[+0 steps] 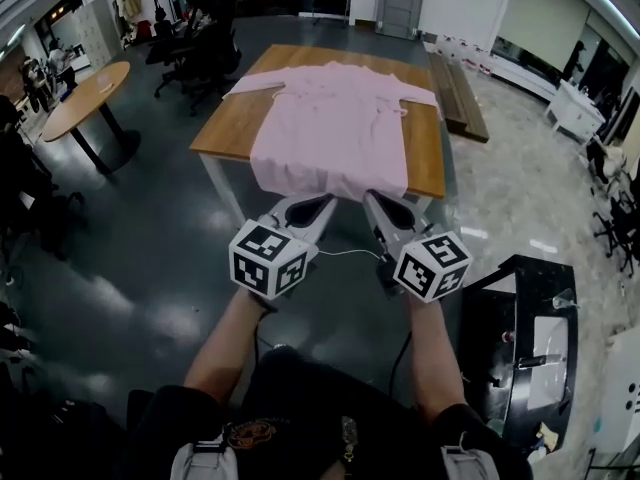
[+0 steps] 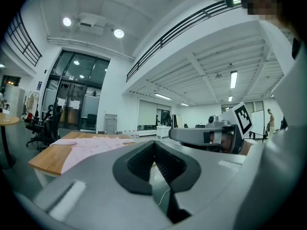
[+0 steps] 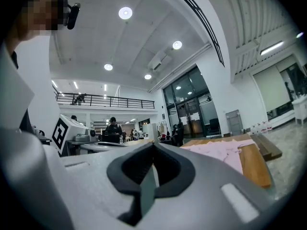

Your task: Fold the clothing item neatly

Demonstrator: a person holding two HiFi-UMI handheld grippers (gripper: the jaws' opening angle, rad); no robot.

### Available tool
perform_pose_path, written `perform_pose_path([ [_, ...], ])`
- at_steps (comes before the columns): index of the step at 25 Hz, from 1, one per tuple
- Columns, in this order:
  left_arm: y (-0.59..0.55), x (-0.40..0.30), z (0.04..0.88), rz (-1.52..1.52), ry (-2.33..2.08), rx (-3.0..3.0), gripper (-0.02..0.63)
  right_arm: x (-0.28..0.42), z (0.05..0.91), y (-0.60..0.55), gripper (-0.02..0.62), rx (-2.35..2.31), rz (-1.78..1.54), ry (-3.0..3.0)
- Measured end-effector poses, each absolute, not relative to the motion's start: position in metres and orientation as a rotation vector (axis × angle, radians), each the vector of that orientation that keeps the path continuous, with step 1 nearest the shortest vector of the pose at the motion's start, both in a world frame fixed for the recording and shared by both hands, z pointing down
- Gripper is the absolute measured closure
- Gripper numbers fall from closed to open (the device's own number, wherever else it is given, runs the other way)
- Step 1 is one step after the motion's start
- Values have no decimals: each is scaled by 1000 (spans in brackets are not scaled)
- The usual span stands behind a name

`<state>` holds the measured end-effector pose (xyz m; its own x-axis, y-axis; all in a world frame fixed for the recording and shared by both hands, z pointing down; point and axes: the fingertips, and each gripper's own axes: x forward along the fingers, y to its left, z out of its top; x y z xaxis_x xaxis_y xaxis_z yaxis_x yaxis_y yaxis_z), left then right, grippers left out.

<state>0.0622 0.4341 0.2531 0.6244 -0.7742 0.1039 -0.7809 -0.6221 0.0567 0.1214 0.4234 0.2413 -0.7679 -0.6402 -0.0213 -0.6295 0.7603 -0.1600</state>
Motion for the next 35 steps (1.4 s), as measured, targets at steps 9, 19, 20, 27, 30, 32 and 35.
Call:
perform_pose_path([
  [9, 389, 45, 276, 113, -1340, 2679, 598, 124, 262, 375, 592, -1097, -276, 2865],
  [19, 280, -12, 320, 132, -1308, 2632, 598, 77, 293, 266, 593, -1252, -336, 2888],
  [20, 267, -19, 324, 136, -1305, 2624, 598, 71, 296, 254, 592, -1268, -342, 2892],
  [27, 194, -49, 351, 138, -1238, 2592, 598, 42, 306, 178, 592, -1365, -337, 2917],
  [30, 169, -53, 362, 155, -1231, 2579, 598, 38, 313, 150, 592, -1393, -324, 2935],
  [32, 153, -54, 369, 175, -1243, 2569, 598, 39, 317, 131, 592, -1404, -321, 2940],
  [35, 126, -53, 376, 190, -1274, 2550, 598, 43, 321, 97, 592, -1393, -325, 2941],
])
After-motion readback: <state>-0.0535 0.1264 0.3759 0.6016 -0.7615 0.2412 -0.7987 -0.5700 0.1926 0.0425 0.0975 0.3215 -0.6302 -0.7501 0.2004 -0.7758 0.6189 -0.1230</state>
